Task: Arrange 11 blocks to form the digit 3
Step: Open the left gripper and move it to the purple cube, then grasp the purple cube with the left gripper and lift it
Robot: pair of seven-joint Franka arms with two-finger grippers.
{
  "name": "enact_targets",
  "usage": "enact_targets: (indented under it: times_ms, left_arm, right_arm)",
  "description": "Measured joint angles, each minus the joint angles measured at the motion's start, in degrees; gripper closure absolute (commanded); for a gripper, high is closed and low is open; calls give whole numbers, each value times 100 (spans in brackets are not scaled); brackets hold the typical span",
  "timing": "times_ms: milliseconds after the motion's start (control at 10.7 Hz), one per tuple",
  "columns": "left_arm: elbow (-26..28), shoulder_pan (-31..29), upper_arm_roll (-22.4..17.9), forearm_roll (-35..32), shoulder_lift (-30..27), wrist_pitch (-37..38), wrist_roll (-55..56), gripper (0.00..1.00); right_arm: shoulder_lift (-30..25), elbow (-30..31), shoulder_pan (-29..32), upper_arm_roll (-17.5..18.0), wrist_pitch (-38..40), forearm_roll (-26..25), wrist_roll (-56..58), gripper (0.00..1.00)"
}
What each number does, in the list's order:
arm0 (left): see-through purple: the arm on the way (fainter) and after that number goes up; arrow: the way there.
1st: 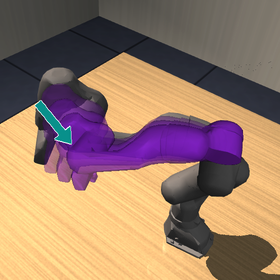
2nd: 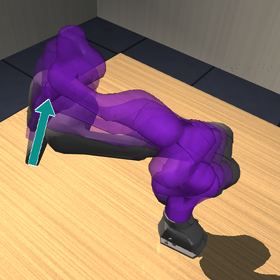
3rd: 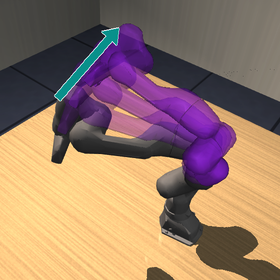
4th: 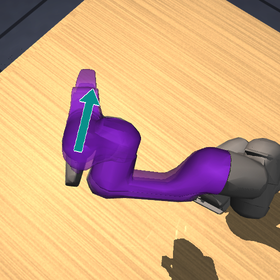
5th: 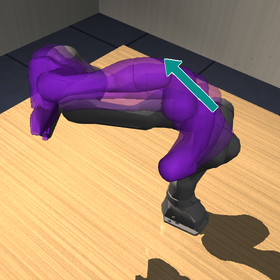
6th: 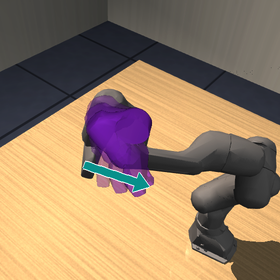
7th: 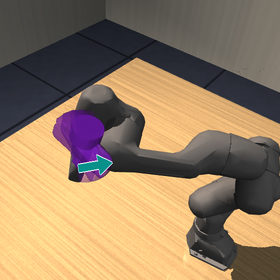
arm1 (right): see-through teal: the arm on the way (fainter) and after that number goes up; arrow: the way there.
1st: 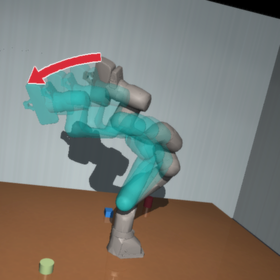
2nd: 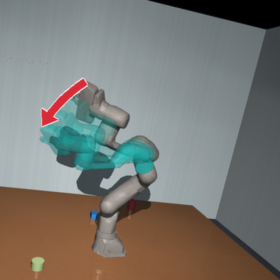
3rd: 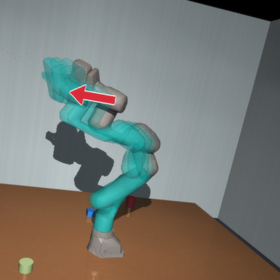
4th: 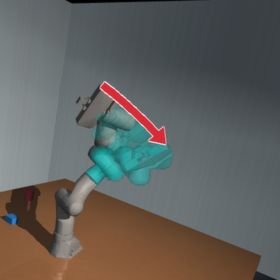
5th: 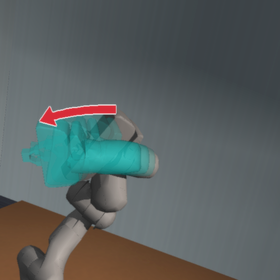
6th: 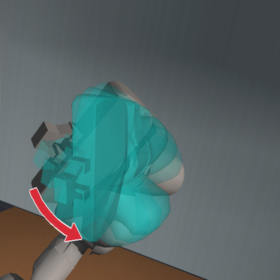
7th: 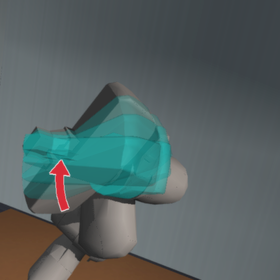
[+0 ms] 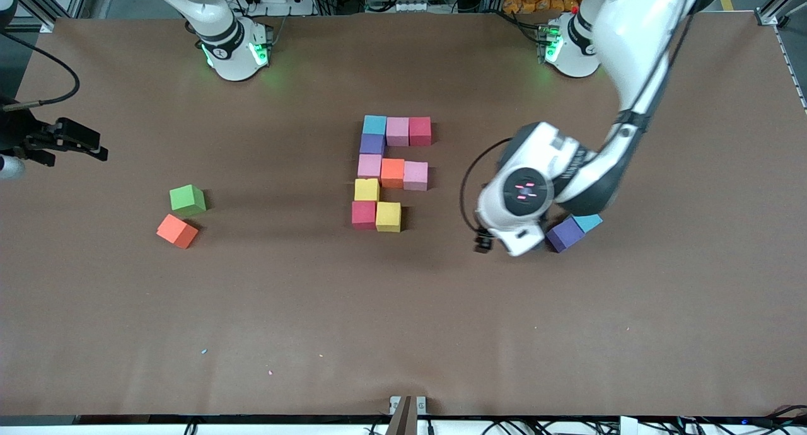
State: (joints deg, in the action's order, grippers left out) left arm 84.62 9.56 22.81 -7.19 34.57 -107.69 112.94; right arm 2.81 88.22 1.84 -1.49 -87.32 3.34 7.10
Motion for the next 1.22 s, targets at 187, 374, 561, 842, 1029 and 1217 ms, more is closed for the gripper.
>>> enact_targets:
  times_ms: [187,374,561,842,1029,1217]
  left_arm:
    - [635,-653,7,50,-442,-17,24,0]
    - [939,-1335,6,219,-630,-56,72,0]
    - [1059,-1805,1,259,-623,-309,94,0]
    - [1224,-1891,-31,198,-286,-1125,546,0]
    - [1238,-1817,-33,-25,35,-1248,873,0]
    - [1291,-1800,-36,-137,204,-1255,968,0]
  right_arm:
    - [-16,-15,4,-5,0,0,-2,0]
    - [-26,-27,7,-8,0,0,-3,0]
    - [-24,-25,8,-10,0,-28,-3,0]
    - [-15,-23,16,-12,-1,-53,-3,0]
    - [30,-24,32,-14,-6,-53,-3,0]
    - [52,-38,49,-21,-19,-67,-3,0]
